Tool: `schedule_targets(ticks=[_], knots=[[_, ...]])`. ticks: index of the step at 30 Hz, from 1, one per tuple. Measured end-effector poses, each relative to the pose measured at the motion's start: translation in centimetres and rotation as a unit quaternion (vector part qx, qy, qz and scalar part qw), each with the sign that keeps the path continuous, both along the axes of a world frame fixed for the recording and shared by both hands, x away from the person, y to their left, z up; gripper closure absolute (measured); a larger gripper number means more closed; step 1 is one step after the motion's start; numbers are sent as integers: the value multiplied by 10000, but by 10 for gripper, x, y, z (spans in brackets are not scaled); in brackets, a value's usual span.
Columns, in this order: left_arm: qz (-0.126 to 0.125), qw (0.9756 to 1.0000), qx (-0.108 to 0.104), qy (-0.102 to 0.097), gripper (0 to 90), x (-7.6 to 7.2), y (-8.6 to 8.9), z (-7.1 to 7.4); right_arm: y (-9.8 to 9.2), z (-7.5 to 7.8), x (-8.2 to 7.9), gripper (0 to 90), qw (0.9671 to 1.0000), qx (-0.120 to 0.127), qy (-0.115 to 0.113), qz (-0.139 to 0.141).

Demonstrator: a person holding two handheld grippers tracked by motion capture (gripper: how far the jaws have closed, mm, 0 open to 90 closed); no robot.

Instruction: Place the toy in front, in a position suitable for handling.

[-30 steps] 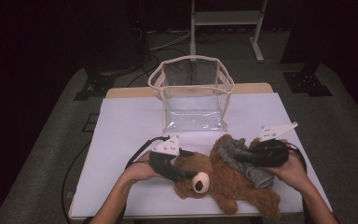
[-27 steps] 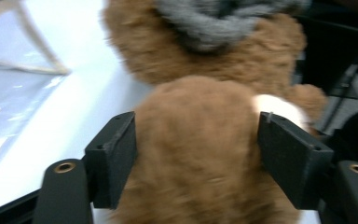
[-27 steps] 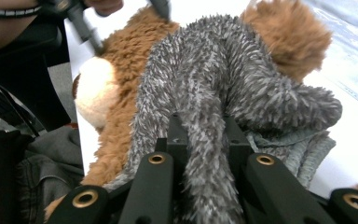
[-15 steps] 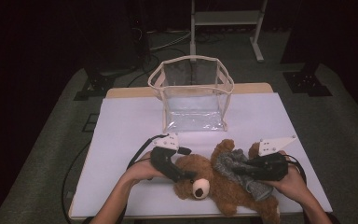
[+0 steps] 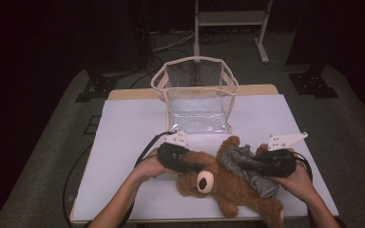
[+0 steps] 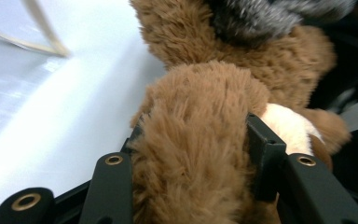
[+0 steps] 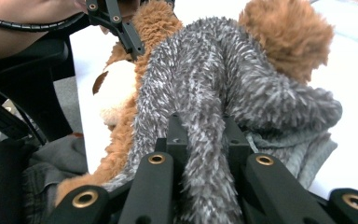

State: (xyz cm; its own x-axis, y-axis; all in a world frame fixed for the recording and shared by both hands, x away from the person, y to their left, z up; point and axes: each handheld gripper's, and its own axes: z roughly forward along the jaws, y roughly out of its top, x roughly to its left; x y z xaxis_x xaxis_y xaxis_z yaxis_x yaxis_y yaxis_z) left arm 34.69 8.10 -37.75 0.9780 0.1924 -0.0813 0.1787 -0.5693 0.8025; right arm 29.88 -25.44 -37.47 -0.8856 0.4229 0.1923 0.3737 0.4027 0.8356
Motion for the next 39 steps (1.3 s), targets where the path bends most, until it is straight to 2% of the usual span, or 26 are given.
schedule_targets(ticks=[3,5,7,8,10,11,12,13,14,15,17,19,22,25,27,29,31,34,37,38,39], knots=[[82,9995,102,-303,538,8,5,15,5,4,9,774,10000,16,-38,18],[139,9980,241,-571,538,12,11,24,13,5,17,774,9999,106,-3,103],[172,9967,362,-704,532,17,19,28,25,4,23,775,9997,122,20,193],[205,9966,387,-700,529,18,24,27,33,3,25,776,9996,93,10,257],[118,9973,413,-590,501,17,34,21,48,1,25,777,9993,-25,-18,370],[178,9976,395,-547,469,14,37,16,55,0,23,778,9990,-120,-50,437],[226,9981,314,-473,418,12,39,12,61,-1,20,779,9985,-206,-92,502],[167,9989,214,-384,375,10,41,9,67,-2,16,779,9977,-293,-126,591],[126,9991,109,-389,343,7,43,6,72,-3,12,779,9969,-346,-156,684],[176,9993,28,-342,326,6,42,3,76,-3,9,779,9962,-393,-178,754],[178,9989,53,-435,364,1,41,-1,80,0,3,777,9951,-582,-289,740],[147,9988,10,-465,408,-5,43,-2,77,6,0,777,9949,-644,-348,695],[125,9987,-10,-489,432,-14,48,-3,64,21,-2,778,9957,-585,-472,548],[68,9988,-35,-477,443,-20,52,-3,49,39,3,778,9966,-450,-626,291],[9,9989,-71,-460,443,-22,54,-4,44,50,8,778,9969,-305,-689,213],[-39,9990,-111,-436,443,-25,56,-4,45,57,16,778,9972,-265,-676,203],[-88,9989,-152,-441,443,-28,57,-5,52,56,22,776,9973,-335,-598,281],[-171,9988,-149,-444,442,-31,59,-5,68,46,27,774,9961,-639,-395,470],[-245,9984,-122,-493,440,-34,59,-5,81,30,28,772,9924,-1022,-186,655],[-248,9983,-97,-517,440,-35,59,-4,83,26,27,771,9917,-1068,-156,693],[-237,9983,-89,-528,439,-36,59,-4,81,25,26,771,9924,-1024,-115,669]])
